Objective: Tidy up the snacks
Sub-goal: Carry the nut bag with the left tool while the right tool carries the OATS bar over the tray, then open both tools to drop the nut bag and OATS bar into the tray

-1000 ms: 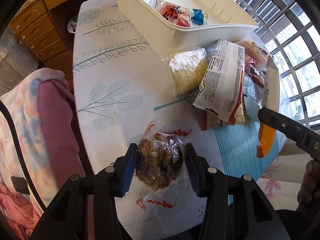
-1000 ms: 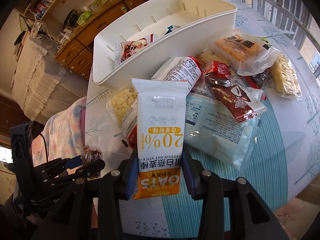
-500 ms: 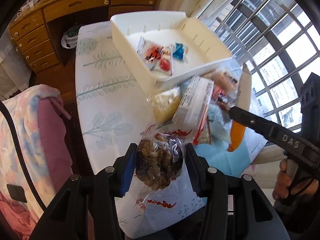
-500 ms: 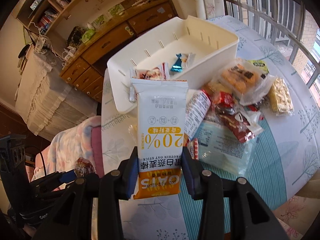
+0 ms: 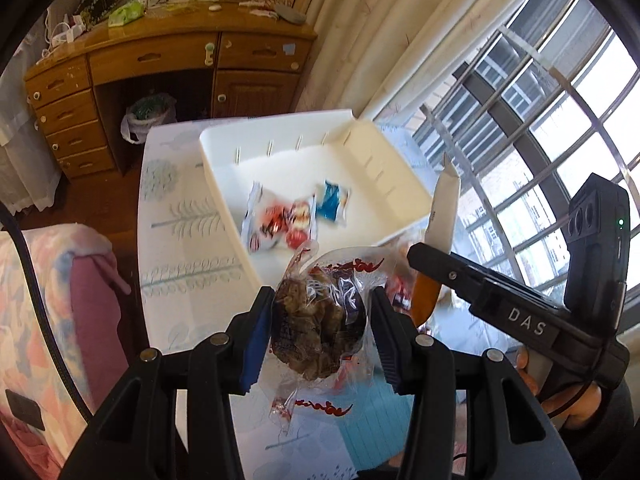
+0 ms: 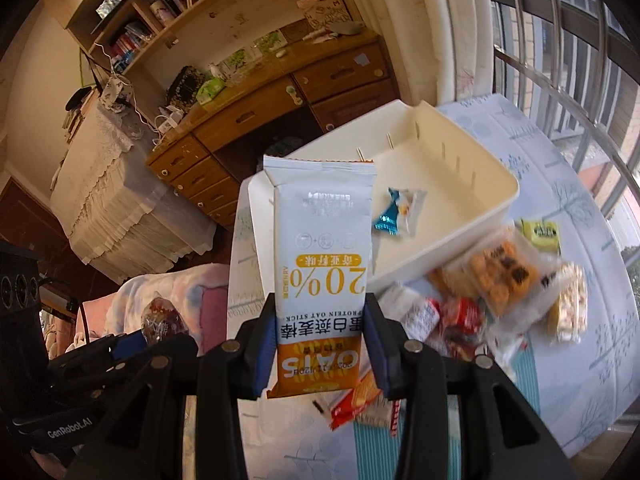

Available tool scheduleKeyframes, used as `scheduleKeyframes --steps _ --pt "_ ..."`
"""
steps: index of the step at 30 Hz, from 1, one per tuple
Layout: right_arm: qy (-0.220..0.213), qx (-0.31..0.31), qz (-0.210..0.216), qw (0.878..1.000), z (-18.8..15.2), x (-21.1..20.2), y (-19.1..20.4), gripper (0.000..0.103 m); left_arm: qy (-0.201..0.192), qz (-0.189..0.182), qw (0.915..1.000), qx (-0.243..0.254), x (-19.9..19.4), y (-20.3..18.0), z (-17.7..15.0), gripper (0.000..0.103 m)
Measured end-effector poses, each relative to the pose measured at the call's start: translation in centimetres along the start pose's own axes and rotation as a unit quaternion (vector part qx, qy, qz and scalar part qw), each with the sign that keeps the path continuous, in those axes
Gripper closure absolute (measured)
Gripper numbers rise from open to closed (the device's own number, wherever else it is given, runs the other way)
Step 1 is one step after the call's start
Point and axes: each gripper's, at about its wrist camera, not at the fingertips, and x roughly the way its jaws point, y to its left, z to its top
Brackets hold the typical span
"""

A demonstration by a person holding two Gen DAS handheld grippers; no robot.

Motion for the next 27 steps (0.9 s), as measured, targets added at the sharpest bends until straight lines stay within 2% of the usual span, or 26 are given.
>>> scheduleKeyframes --steps 3,11,19,25,27 --pt "-0.006 -0.014 0.003 1.000 1.8 0.3 -0.3 0.063 -0.024 0.003 0.9997 -0.001 0.1 -0.7 1.6 0.057" --pt "-0.015 -0.037 0.014 0.999 5.6 1.7 -2.5 0.063 -0.046 0.009 0.9986 -0.024 2.5 -1.9 5.1 0.057" --pt "-0.005 -0.055 0.013 0.998 8.4 4.4 -5.1 0.062 -0.079 -0.003 0.9955 -0.052 5.0 -2.1 7.0 0.056" --pt "-0.003 -0.103 0.004 0.995 9.4 6.5 -5.4 0.061 -0.080 0.019 0.9939 -0.074 7.1 -1.9 8.1 0.055" --pt "0.003 -0.108 0.010 0.994 9.4 7.1 -5.5 0.061 -0.073 0.028 0.9935 -0.082 7.8 -1.6 8.3 0.051"
